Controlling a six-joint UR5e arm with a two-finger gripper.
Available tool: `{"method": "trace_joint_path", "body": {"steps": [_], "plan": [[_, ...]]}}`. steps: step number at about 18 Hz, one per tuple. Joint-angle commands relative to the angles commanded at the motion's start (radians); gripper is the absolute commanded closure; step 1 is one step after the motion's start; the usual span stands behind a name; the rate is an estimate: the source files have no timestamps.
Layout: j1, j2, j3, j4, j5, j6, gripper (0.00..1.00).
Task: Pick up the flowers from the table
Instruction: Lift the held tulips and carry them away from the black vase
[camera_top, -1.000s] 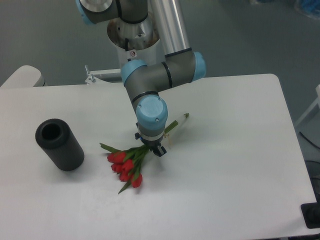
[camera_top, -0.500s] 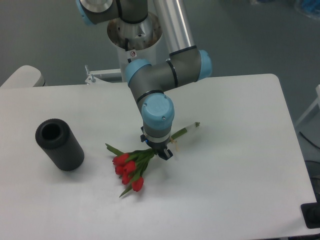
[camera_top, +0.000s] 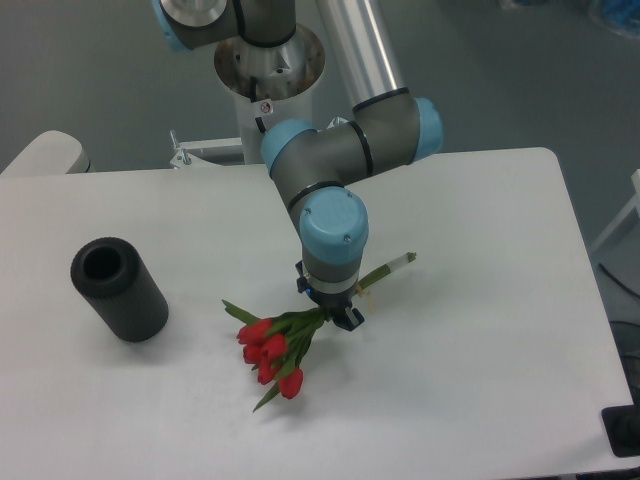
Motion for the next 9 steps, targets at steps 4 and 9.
{"method": "trace_joint_path", "body": {"steps": [4,9], "plan": [[0.000,-0.032,0.065,-0.040,-0.003,-0.005,0.78],[0.014,-0.069,0.120,-0.042,-0.008,-0.005,0.78]]}}
